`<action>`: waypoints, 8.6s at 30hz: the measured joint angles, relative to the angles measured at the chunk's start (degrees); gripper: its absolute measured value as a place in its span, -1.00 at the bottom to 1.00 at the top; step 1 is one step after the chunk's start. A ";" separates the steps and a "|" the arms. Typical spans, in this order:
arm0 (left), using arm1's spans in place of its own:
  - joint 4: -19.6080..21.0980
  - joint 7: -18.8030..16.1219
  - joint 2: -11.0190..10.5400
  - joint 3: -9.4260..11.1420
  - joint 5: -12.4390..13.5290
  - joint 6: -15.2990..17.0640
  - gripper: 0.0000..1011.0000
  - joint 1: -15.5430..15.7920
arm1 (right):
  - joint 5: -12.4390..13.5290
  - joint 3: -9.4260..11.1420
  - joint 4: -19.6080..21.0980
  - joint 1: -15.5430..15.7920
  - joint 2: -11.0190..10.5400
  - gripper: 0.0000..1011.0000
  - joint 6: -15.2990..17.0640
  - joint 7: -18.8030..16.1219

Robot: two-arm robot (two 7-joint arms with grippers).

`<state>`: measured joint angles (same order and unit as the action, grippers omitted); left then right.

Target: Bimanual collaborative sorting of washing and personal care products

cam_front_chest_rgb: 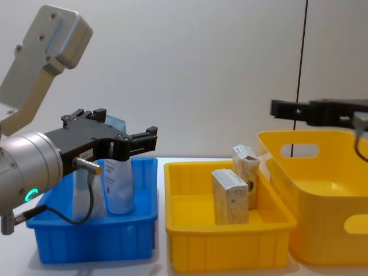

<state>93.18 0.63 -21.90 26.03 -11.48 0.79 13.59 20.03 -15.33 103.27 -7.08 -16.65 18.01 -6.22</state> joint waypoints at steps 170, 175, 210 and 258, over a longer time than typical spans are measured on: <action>0.00 0.00 0.00 0.00 0.00 0.00 0.98 0.00 | -11.70 -17.86 -32.08 -29.25 9.67 -0.30 26.90 -1.14; 0.00 0.00 0.00 0.00 0.00 0.00 0.98 0.00 | -12.29 -18.38 -30.90 -29.60 9.37 -0.30 25.05 -1.82; 0.00 0.00 0.00 0.00 0.00 0.00 0.98 0.00 | -16.19 -11.99 -11.84 -30.93 4.34 -0.30 25.30 1.03; 0.00 0.00 0.00 0.00 0.00 0.00 0.98 0.00 | -14.22 -5.07 -20.43 -30.07 -0.69 -0.30 28.02 -5.22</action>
<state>93.18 0.63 -21.89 26.02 -11.48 0.80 13.59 5.82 -20.40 82.85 -37.14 -17.33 46.03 -11.44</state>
